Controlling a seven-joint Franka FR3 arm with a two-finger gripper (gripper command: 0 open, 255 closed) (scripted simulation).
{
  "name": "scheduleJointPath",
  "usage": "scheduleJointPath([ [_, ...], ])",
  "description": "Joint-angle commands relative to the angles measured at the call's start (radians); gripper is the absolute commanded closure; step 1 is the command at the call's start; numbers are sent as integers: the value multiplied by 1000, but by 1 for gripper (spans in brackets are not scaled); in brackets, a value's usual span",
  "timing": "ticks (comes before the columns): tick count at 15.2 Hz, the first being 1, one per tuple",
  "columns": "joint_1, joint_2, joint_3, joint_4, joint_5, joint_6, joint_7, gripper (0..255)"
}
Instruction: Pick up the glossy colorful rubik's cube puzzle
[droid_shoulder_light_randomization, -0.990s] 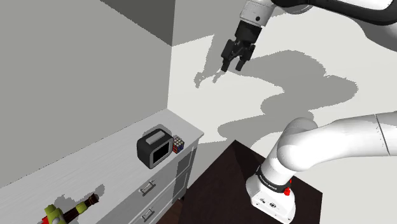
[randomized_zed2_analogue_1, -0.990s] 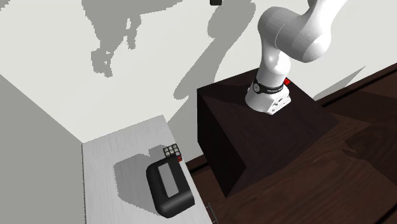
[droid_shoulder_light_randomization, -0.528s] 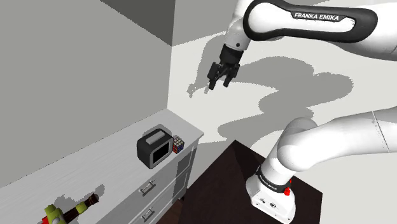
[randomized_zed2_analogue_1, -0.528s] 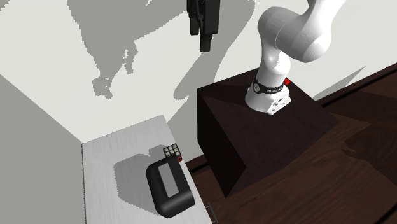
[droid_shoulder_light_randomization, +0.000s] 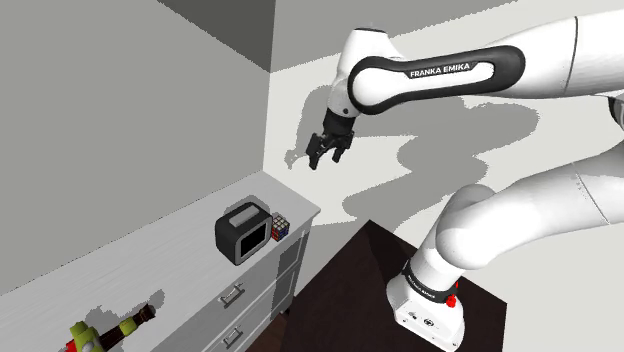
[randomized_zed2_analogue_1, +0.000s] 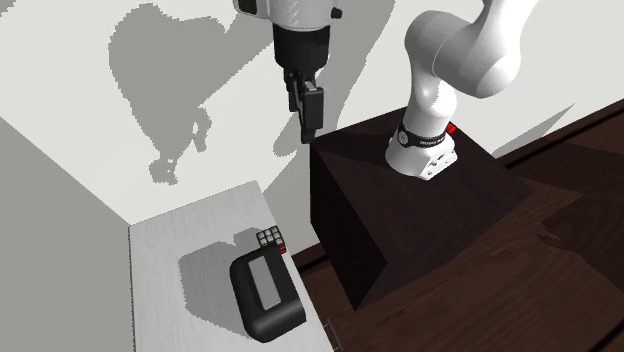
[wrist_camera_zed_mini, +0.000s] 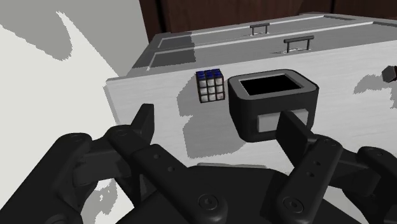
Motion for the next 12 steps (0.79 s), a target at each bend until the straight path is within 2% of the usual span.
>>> scheduleJointPath([
  [1, 2, 64, 13, -26, 2, 89, 7, 0],
  [7, 1, 268, 46, -65, -8, 321, 32, 0],
  [12, -8, 474, 71, -55, -45, 506, 71, 0],
])
